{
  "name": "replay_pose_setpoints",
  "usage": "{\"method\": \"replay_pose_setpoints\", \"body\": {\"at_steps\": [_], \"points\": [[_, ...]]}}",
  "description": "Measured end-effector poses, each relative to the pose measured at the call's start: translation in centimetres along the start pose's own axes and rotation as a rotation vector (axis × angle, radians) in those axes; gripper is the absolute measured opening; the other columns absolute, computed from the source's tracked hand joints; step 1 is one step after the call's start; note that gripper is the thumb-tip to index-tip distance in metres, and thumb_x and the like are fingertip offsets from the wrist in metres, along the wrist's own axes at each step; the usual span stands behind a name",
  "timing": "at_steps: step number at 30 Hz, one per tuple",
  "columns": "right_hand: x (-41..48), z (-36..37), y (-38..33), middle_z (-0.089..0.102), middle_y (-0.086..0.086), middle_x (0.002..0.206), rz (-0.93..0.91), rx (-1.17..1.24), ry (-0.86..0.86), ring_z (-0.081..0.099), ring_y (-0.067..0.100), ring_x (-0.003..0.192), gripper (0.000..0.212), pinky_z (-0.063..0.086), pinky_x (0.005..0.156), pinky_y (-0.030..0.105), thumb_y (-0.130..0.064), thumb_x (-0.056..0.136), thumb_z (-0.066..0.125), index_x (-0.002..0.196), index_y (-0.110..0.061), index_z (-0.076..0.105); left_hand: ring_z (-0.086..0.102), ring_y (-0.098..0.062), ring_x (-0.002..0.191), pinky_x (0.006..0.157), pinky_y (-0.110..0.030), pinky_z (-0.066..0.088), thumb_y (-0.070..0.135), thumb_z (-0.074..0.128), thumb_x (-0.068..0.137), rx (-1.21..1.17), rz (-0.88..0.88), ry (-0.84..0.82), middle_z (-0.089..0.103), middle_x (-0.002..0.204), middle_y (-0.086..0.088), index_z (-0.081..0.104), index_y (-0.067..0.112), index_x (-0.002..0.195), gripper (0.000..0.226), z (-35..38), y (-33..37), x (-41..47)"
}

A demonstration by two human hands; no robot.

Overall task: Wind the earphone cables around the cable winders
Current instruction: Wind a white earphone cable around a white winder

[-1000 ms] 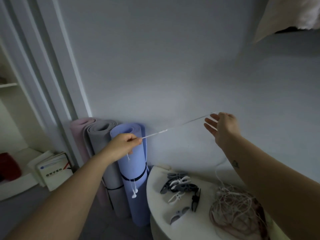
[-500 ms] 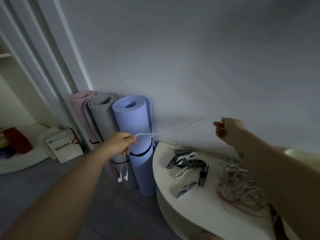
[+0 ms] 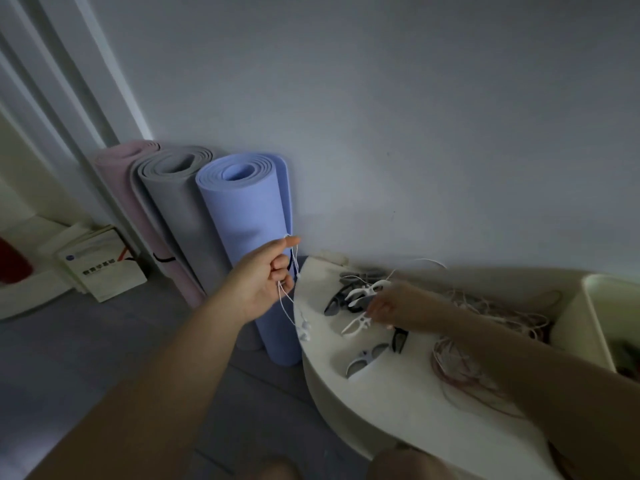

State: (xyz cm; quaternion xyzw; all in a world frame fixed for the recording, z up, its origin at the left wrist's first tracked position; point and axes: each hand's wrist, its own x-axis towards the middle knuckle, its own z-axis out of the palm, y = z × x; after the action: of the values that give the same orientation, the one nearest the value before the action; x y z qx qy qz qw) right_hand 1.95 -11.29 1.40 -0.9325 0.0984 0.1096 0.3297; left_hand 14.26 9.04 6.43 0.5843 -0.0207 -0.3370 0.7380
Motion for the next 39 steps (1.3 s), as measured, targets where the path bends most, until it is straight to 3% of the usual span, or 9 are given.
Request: {"method": "replay_pose_setpoints", "body": {"at_steps": [4,11,14,17,24,28,32,36,39], "points": [[-0.5,3.6,0.0,0.063,0.004,0.121,-0.053,-0.258,-0.179,0.057,0.017,0.111,0.031,0.042,0.097,0.023,-0.013,0.087,0.061,0.118,-0.012,0.064,0.027,-0.004,0.040,0.055,-0.017,0.039,0.026,0.048,0.100,-0.008,-0.019,-0.036,0.032,0.055,0.009,0.066,0.020,0.098,0.019,0.4,-0.6,0.1],[-0.3,5.9,0.3,0.063,0.004,0.115,-0.054,-0.484,-0.170,0.055,0.019,0.109,0.025,0.047,0.087,0.030,-0.026,0.090,0.060,0.112,-0.015,0.067,0.028,-0.004,0.042,0.060,-0.020,0.038,0.025,0.047,0.101,0.058,0.005,-0.027,0.033,0.055,0.009,0.067,0.020,0.097,0.021,0.6,-0.2,-0.3],[-0.5,5.0,0.3,0.064,0.003,0.099,-0.093,-0.374,-0.167,0.055,0.014,0.091,0.015,0.043,0.075,0.019,-0.030,0.090,0.061,0.094,-0.016,0.066,0.027,-0.004,0.042,0.061,-0.019,0.035,0.024,0.045,0.102,0.091,0.030,-0.026,0.033,0.054,0.009,0.067,0.020,0.098,0.022,0.7,0.3,-0.8],[-1.0,2.1,-0.6,0.065,0.003,0.093,-0.058,-0.085,0.019,0.054,0.008,0.078,0.021,0.040,0.065,0.015,-0.027,0.085,0.067,0.098,-0.011,0.064,0.028,-0.004,0.042,0.059,-0.018,0.035,0.024,0.045,0.102,0.115,0.060,-0.058,0.035,0.053,0.010,0.067,0.019,0.099,0.023,1.3,1.2,-1.4],[-3.8,-6.8,-7.3,0.059,0.013,0.081,-0.177,1.016,0.352,0.064,0.016,0.069,0.022,0.056,0.070,0.027,-0.010,0.080,0.069,0.095,-0.003,0.054,0.026,-0.005,0.045,0.052,-0.016,0.032,0.022,0.044,0.102,0.397,0.259,-0.179,0.033,0.054,0.010,0.067,0.017,0.101,0.024,4.5,4.6,-3.5],[-6.1,-11.0,-11.8,0.061,0.013,0.089,-0.367,0.998,0.431,0.060,0.019,0.088,0.041,0.051,0.084,0.034,-0.031,0.069,0.065,0.091,0.002,0.058,0.030,-0.003,0.045,0.051,-0.014,0.033,0.024,0.045,0.102,0.609,0.418,-0.225,0.036,0.051,0.014,0.069,0.023,0.096,0.025,7.1,7.7,-5.2],[-7.8,-13.0,-14.1,0.067,0.011,0.110,-0.397,0.932,0.340,0.065,0.023,0.104,0.036,0.047,0.097,0.036,-0.030,0.094,0.048,0.112,0.000,0.057,0.034,-0.001,0.045,0.058,-0.017,0.038,0.020,0.044,0.102,0.663,0.542,-0.252,0.038,0.052,0.015,0.065,0.019,0.096,0.022,9.4,10.8,-7.5],[-9.8,-14.3,-15.4,0.065,0.014,0.108,-0.444,0.895,0.312,0.066,0.026,0.082,0.020,0.053,0.087,0.041,-0.026,0.099,0.042,0.102,-0.010,0.054,0.038,-0.001,0.045,0.061,-0.021,0.037,0.021,0.044,0.102,0.695,0.640,-0.263,0.042,0.050,0.018,0.066,0.024,0.089,0.026,10.8,12.8,-9.5],[-11.3,-15.2,-16.0,0.064,0.011,0.090,-0.444,0.872,0.333,0.048,0.015,0.059,0.016,0.049,0.060,0.030,-0.024,0.098,0.045,0.093,-0.011,0.052,0.038,-0.001,0.045,0.061,-0.021,0.037,0.020,0.043,0.102,0.700,0.671,-0.258,0.041,0.051,0.018,0.068,0.026,0.091,0.028,11.1,13.5,-10.5]]}}
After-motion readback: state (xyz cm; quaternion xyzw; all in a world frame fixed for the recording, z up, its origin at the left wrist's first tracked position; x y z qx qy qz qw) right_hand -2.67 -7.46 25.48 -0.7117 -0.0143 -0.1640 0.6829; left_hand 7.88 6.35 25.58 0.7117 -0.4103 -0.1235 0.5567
